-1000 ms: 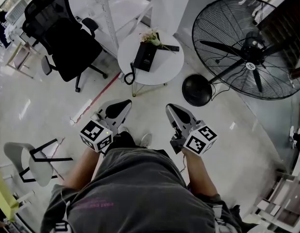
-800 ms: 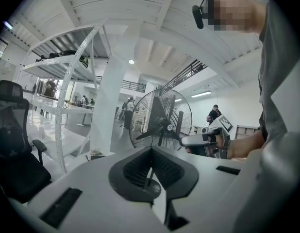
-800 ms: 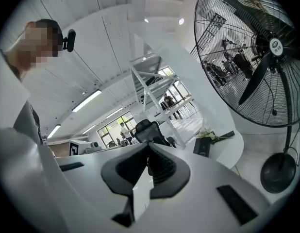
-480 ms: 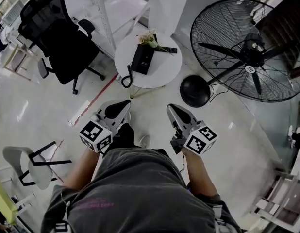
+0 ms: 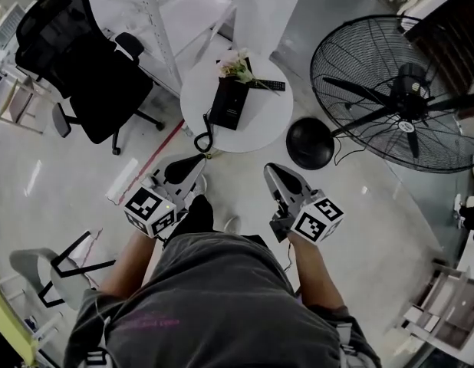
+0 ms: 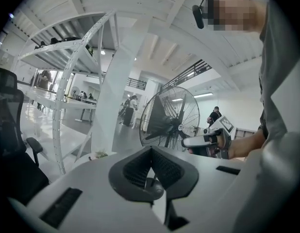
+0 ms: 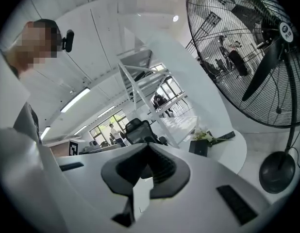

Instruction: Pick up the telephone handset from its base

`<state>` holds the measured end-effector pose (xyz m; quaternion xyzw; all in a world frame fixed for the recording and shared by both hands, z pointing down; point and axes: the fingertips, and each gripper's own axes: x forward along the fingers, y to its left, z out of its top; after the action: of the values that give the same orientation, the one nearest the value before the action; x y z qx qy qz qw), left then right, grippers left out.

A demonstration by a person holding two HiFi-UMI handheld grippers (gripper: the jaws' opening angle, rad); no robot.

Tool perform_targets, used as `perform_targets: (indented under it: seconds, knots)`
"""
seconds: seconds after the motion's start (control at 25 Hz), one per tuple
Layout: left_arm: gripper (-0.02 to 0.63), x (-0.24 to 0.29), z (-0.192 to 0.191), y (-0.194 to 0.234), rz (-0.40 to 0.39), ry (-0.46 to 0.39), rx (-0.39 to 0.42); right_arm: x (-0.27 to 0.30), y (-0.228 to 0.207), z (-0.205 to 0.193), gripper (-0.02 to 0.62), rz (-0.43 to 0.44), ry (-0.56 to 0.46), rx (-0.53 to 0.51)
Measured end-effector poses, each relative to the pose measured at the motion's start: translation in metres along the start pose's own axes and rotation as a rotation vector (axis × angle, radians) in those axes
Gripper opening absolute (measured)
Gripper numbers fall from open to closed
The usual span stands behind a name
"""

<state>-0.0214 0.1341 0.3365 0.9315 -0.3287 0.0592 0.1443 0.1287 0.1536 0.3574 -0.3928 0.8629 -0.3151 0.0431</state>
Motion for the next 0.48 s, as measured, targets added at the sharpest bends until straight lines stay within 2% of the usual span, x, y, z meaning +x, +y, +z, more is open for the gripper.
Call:
perform_targets:
  seconds: [0.48]
  knots:
    - [0.014, 0.025, 0.017, 0.105, -0.061, 0.026, -0.017, 0.104, -0.015, 0.02, 0.02, -0.052, 0.014, 0.03]
